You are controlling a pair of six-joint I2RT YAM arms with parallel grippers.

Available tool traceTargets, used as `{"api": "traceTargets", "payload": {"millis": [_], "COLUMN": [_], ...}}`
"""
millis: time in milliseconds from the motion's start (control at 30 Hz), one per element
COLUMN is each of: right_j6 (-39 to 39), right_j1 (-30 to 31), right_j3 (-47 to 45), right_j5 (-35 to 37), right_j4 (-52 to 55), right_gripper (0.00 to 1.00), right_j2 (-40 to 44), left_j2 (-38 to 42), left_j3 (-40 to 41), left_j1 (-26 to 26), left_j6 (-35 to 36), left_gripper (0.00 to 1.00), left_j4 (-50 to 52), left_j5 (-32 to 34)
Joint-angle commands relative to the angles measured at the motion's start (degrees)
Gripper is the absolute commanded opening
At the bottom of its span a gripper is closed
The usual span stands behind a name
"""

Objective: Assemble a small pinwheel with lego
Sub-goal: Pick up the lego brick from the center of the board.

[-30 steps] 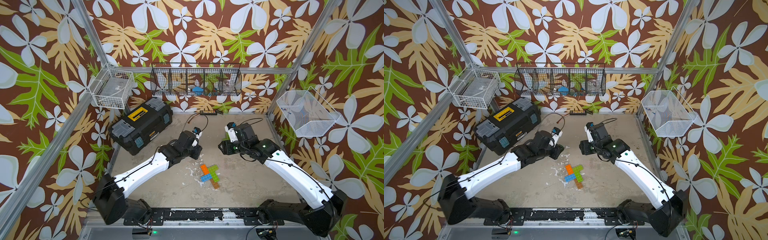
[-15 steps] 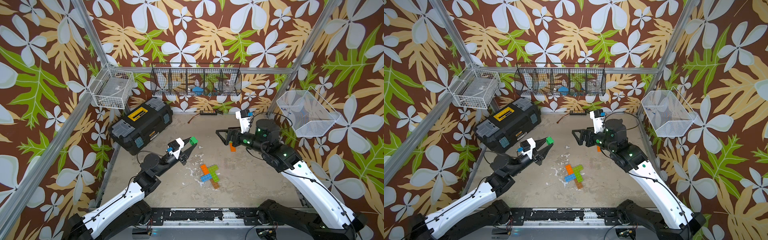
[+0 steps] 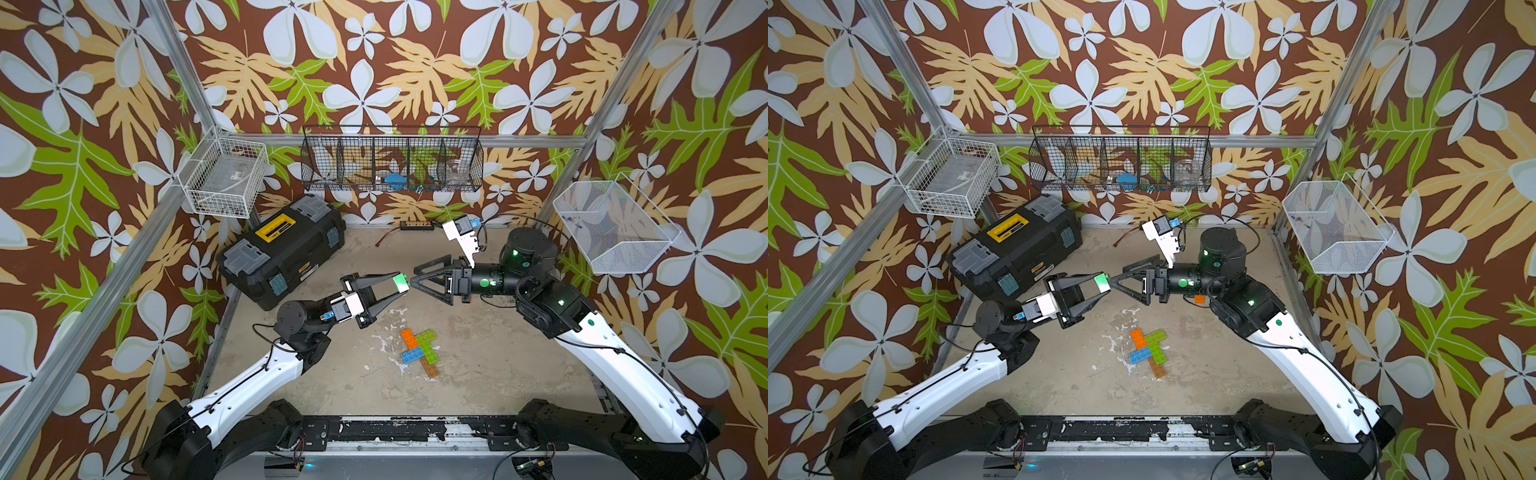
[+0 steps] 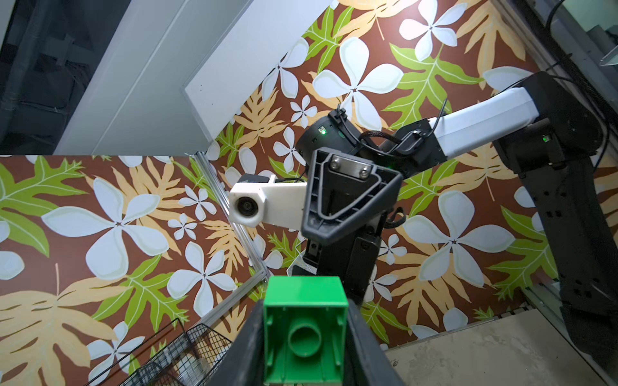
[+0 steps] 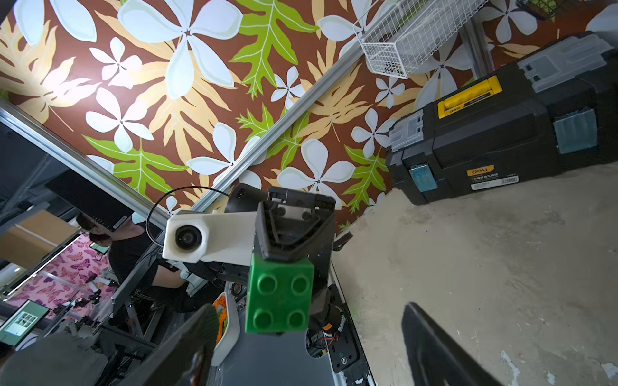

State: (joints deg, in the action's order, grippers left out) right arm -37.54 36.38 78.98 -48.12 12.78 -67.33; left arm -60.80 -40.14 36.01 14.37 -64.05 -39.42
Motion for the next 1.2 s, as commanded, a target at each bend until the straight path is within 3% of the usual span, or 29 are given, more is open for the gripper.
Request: {"api": "traceTargets", "payload": {"millis": [0, 233, 567, 900, 933, 967, 1000, 1033, 1100, 1167], "right_j6": [-2.11, -4.55, -5.55, -5.43, -4.51, -2.64, -0.88, 1.14, 4.88, 7.73], "right_j1": [0.17, 0.49, 0.97, 1.32, 1.32, 1.24, 1.19, 0.94, 0.16, 0.15], "right_j3": [0.19, -1.25, -1.42, -1.97, -1.83, -1.55, -1.44, -1.5, -2.32, -3.52], "right_j5": [-2.66, -6.04, -7.22, -7.25, -6.1, -3.51, -0.26, 4.42, 14.69, 28.15], "right_j4": [-2.7, -4.86, -6.18, -6.5, -5.75, -3.96, -1.89, 0.81, 6.08, 11.95], "right_gripper": [0.84, 0.78, 0.58, 0.28, 0.24, 0.17, 0.09, 0.01, 0.0, 0.0], "right_j2": [-0.24, -0.51, -1.05, -0.96, -0.71, -0.25, 0.27, 0.96, 2.16, 2.49], "left_j2": [-0.52, -1.61, -2.23, -2.48, -2.35, -2.04, -1.6, -0.73, 1.33, 4.09], "left_j3": [-1.32, -2.05, -1.81, -1.17, -1.34, -1.5, -1.59, -1.61, -0.82, 1.1], "left_j1": [-0.15, -0.08, -0.16, -0.15, -0.15, -0.15, -0.15, -0.15, -0.08, -0.06], "left_j6": [1.19, 0.49, -0.26, -2.32, -3.35, -4.19, -4.84, -6.17, -8.43, -15.17], "left_gripper": [0.0, 0.0, 0.0, 0.0, 0.17, 0.52, 0.95, 1.0, 1.0, 1.0], "left_j4": [-1.58, -2.22, -3.46, -4.61, -3.97, -2.93, -1.49, 0.85, 5.62, 12.4], "left_j5": [-4.15, -5.53, -5.64, -3.16, -1.23, -0.03, 1.08, 2.23, 4.97, 14.43]}}
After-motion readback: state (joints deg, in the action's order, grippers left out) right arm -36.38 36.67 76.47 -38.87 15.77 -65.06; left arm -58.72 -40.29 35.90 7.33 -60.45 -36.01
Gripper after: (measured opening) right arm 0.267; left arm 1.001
